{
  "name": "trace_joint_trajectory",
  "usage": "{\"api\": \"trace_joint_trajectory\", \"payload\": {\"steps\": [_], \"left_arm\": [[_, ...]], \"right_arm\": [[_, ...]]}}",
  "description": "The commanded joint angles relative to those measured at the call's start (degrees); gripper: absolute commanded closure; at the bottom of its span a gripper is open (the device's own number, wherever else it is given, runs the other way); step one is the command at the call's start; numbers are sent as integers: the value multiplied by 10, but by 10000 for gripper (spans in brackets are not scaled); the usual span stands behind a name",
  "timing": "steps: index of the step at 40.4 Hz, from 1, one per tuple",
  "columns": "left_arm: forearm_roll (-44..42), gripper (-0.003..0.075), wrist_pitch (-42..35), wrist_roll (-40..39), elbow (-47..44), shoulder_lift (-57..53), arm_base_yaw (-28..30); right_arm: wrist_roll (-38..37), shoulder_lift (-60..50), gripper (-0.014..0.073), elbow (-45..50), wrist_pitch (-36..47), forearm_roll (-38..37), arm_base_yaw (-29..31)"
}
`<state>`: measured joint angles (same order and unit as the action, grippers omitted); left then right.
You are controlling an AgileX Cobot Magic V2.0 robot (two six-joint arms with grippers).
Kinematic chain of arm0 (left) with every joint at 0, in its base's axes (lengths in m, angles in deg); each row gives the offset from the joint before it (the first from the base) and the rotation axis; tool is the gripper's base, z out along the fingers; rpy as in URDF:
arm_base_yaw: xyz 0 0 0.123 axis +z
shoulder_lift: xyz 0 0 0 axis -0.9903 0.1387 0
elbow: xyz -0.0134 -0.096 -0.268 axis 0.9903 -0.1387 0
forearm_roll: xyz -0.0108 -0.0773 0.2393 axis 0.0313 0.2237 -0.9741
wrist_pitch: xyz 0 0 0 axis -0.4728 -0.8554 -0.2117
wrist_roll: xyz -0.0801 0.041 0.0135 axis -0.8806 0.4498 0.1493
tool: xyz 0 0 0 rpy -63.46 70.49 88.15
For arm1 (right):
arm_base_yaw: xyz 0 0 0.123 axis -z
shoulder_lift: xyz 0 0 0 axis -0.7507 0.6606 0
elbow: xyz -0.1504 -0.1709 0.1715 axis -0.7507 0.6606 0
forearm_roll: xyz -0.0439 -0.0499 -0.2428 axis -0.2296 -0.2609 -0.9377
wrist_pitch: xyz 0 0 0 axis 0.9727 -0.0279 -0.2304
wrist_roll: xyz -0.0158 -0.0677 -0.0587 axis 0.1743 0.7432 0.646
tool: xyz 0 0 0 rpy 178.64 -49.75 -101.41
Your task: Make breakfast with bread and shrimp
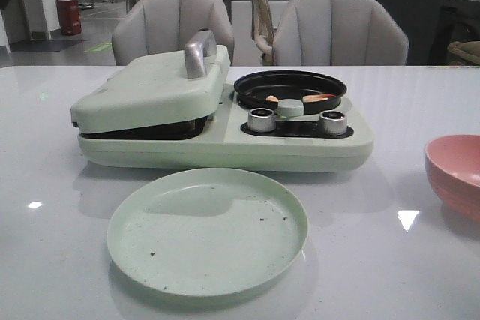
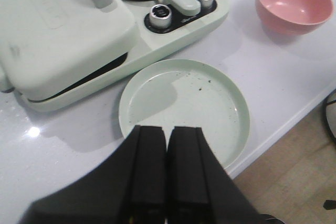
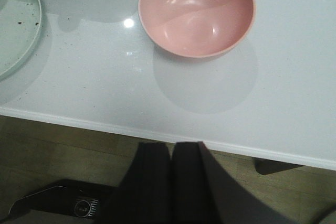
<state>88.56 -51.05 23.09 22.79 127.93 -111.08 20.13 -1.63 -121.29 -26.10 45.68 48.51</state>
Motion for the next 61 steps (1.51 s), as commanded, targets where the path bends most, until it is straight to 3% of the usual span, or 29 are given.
{"api": "trace_joint_trajectory", "payload": {"steps": [1,30,33,39,49,61], "left_arm": [[-48,608,-48,-70,15,-3,-3],[-71,608,-43,-95,15,-3,-3],[-104,608,-47,-85,7,-23,10],[-111,608,-110,-85,-65,-112,95],[-109,608,-275,-85,-272,-311,206],[-76,608,-412,-85,-434,-439,239]], "right_arm": [[-2,3,557,-15,30,0,1],[-2,3,559,-15,27,1,1],[-2,3,559,-15,27,1,1],[-2,3,559,-15,27,1,1],[-2,3,559,-15,27,1,1],[-2,3,559,-15,27,1,1]]}}
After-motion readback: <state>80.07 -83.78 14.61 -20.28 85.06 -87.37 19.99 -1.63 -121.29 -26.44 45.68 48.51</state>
